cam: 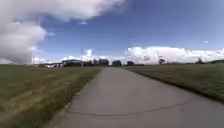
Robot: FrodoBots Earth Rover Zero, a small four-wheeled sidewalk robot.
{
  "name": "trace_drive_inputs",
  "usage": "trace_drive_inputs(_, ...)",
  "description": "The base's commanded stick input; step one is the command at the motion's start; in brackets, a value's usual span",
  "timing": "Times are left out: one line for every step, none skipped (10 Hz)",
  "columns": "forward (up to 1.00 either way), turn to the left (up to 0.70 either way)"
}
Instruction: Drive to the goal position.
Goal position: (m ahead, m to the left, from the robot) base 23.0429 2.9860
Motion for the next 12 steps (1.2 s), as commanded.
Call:
trace_drive_inputs(0.7,0.0)
trace_drive_inputs(0.7,0.0)
trace_drive_inputs(0.7,0.0)
trace_drive_inputs(0.7,0.0)
trace_drive_inputs(0.7,0.0)
trace_drive_inputs(0.7,0.0)
trace_drive_inputs(0.7,0.0)
trace_drive_inputs(0.7,0.0)
trace_drive_inputs(0.7,0.0)
trace_drive_inputs(0.7,0.0)
trace_drive_inputs(0.7,0.0)
trace_drive_inputs(0.7,0.0)
